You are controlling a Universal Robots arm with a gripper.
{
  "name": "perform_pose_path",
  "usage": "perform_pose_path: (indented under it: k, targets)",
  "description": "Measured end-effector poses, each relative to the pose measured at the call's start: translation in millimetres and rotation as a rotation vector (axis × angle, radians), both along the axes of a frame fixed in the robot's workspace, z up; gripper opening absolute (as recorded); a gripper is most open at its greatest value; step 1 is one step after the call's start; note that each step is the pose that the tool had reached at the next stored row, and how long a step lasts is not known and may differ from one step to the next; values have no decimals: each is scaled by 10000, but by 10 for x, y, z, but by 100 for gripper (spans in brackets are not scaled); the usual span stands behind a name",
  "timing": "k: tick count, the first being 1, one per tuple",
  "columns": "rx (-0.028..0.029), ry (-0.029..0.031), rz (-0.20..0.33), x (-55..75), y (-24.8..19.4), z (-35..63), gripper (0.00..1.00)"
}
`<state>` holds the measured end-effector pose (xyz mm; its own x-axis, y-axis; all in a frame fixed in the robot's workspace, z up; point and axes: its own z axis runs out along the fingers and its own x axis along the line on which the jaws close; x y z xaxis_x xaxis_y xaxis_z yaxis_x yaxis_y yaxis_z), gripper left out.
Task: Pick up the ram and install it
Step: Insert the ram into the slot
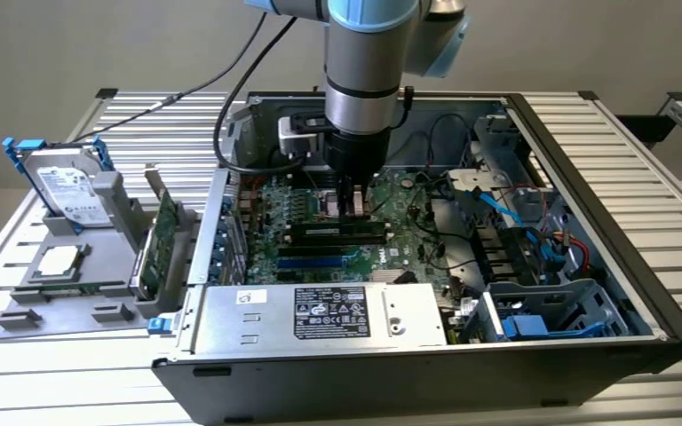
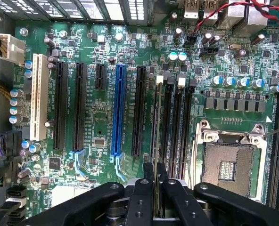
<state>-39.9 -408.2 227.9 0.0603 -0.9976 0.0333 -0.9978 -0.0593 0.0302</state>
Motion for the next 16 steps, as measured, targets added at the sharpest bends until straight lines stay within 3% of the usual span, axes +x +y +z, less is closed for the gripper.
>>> perform_pose_path:
  k: [16]
  targets:
    - [-40, -59, -64, 8, 3, -7, 14]
